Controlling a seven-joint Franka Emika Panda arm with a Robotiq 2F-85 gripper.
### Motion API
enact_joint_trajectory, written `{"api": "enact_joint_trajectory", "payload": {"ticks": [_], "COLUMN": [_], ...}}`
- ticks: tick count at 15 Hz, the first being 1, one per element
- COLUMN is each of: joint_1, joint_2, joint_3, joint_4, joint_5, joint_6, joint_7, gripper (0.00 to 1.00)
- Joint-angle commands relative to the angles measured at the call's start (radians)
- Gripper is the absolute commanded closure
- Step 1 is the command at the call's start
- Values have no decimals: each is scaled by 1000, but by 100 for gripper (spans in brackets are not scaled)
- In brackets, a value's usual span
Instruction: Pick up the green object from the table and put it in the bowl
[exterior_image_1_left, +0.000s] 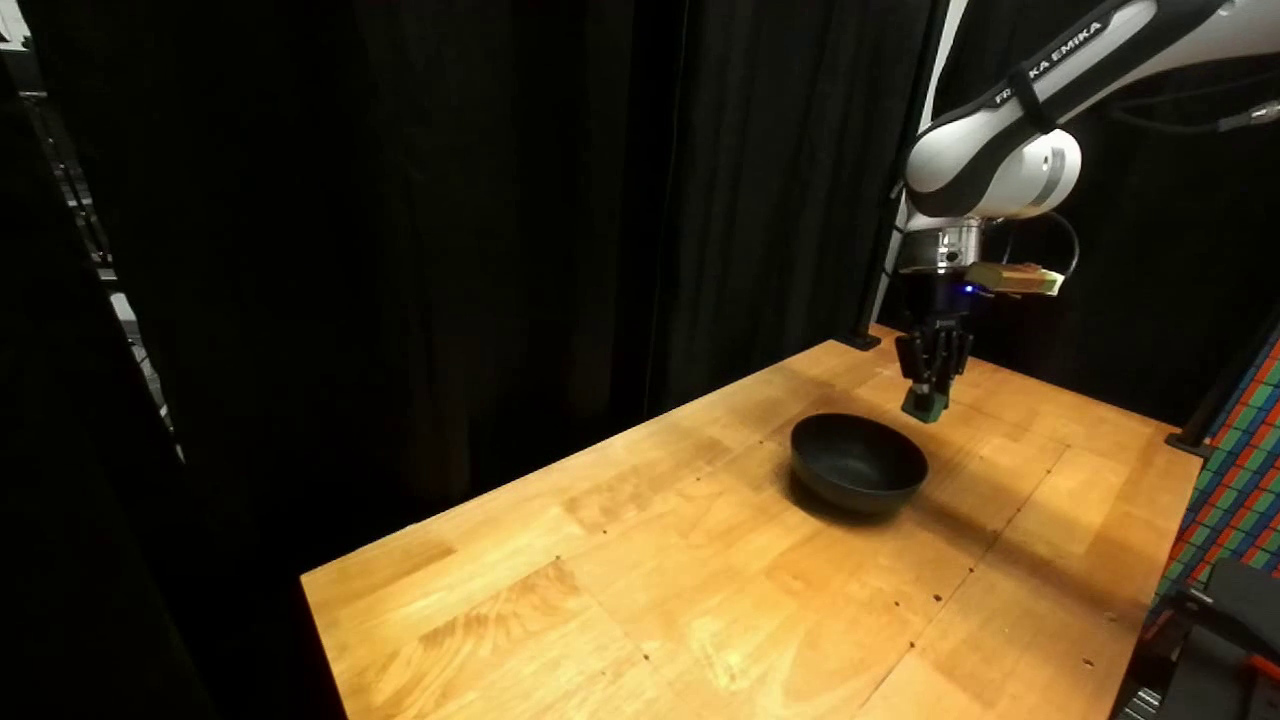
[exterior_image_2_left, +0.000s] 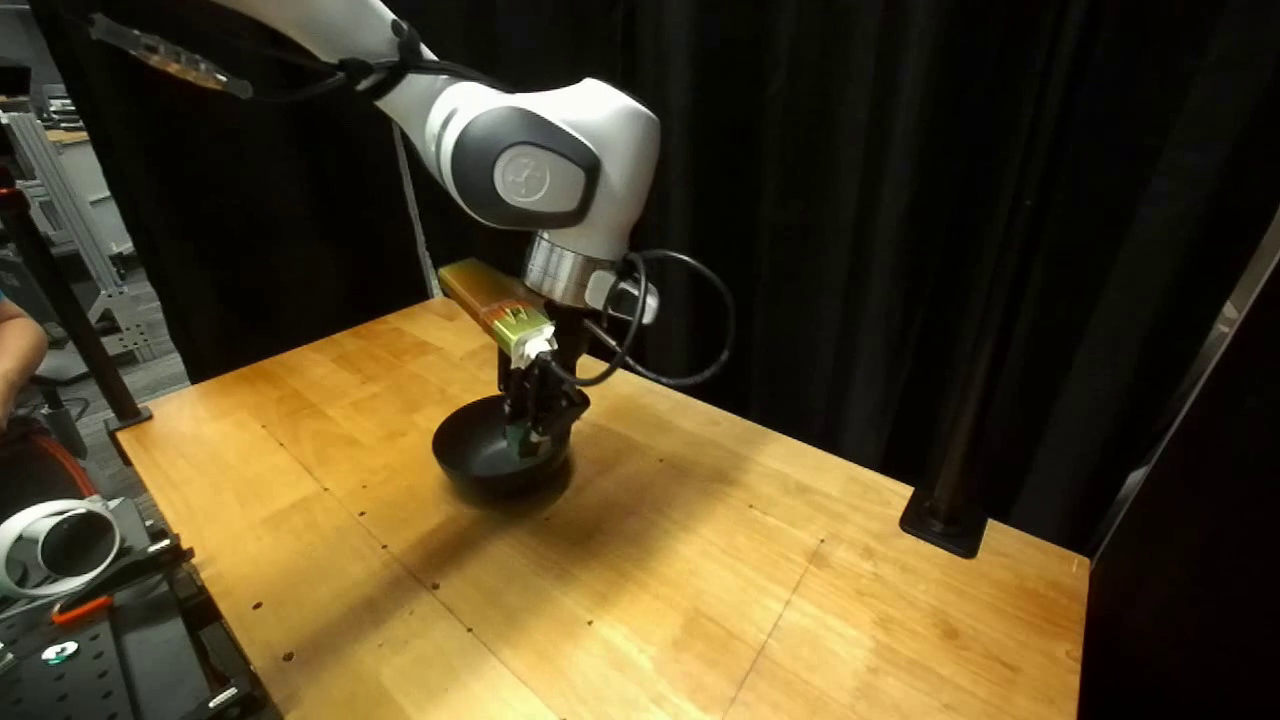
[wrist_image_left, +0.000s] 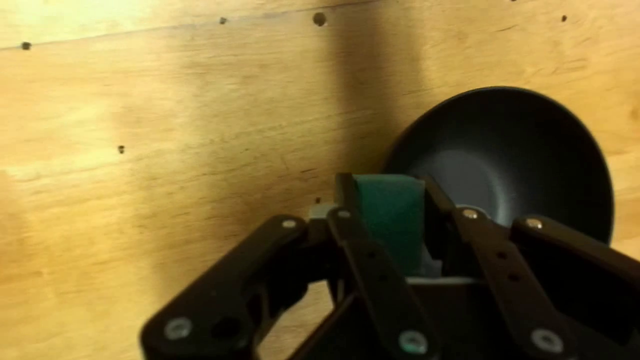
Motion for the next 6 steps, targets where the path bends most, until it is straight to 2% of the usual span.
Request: {"api": "enact_joint_trajectory", "payload": {"ticks": [1, 3, 6], "joint_1": [54, 78, 97], "joint_2": [-57, -73, -146], "joint_3": [21, 23, 5], "joint_4": [-83, -103, -167], "joint_5": [-4, -13, -44], "joint_6": [78, 83, 78], "joint_7": [-13, -2, 27], "gripper": [42, 29, 4]}}
